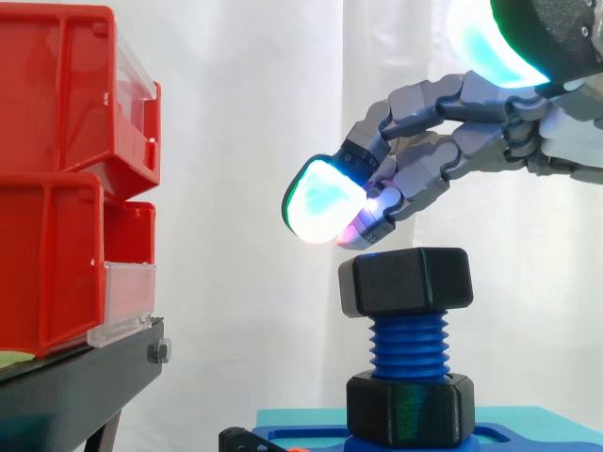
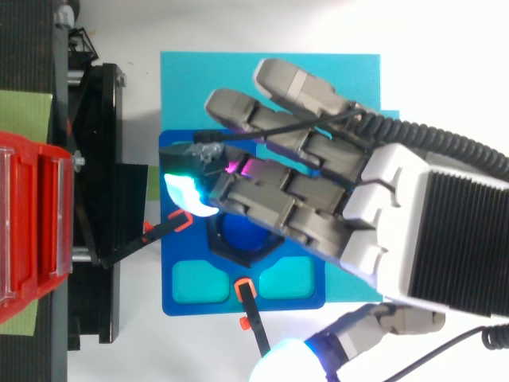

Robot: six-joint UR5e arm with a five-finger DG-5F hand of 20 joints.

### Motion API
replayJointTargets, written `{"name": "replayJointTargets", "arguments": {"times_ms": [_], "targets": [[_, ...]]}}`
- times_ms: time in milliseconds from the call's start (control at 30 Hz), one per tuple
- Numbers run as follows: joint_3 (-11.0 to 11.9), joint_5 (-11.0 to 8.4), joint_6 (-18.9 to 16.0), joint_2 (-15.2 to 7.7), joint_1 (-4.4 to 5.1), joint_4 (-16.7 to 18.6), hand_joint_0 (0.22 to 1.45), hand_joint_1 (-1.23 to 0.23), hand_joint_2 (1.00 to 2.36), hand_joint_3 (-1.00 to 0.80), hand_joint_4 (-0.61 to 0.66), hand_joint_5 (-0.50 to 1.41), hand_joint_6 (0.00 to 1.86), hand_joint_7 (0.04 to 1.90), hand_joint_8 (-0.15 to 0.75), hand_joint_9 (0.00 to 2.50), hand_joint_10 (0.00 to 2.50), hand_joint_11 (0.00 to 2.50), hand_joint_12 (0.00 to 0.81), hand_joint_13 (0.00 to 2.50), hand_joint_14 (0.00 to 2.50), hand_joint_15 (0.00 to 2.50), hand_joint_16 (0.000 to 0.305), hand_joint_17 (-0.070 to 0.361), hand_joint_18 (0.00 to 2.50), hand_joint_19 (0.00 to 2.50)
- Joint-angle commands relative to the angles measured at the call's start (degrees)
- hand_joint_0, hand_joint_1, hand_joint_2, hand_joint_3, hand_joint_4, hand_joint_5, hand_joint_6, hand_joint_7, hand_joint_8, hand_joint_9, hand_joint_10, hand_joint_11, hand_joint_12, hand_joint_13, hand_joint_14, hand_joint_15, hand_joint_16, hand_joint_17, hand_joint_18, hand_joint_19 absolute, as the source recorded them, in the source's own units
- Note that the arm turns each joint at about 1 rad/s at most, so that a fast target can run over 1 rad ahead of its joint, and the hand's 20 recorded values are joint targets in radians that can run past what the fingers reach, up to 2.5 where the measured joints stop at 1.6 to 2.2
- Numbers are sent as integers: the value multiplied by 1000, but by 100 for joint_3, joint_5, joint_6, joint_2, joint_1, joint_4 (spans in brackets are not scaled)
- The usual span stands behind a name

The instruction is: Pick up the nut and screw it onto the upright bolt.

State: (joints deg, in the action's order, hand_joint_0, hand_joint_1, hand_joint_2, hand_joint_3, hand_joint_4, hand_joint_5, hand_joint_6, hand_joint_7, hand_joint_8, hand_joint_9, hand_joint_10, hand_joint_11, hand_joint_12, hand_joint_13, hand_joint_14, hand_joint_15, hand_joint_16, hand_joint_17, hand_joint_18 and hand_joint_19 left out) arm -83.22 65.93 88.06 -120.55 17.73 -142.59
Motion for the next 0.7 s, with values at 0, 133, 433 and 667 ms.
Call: {"name": "replayJointTargets", "arguments": {"times_ms": [0,133,433,667], "targets": [[-1,34,-333,5,-94,56,435,-5,1000,-500,251,-127,503,863,298,409,0,0,413,208,0,0,53,120,0,0],[87,174,-597,-4,-182,161,435,-6,1000,-500,252,-127,503,868,298,412,0,0,413,212,0,0,53,120,0,0],[333,1255,-834,-4,-322,-226,438,-5,1000,-500,252,-126,503,866,299,417,0,0,415,223,0,0,53,119,0,0],[333,1299,-1854,-4,-375,-252,441,-13,1000,-500,257,-126,503,865,301,421,0,0,412,238,0,0,53,119,0,0]]}}
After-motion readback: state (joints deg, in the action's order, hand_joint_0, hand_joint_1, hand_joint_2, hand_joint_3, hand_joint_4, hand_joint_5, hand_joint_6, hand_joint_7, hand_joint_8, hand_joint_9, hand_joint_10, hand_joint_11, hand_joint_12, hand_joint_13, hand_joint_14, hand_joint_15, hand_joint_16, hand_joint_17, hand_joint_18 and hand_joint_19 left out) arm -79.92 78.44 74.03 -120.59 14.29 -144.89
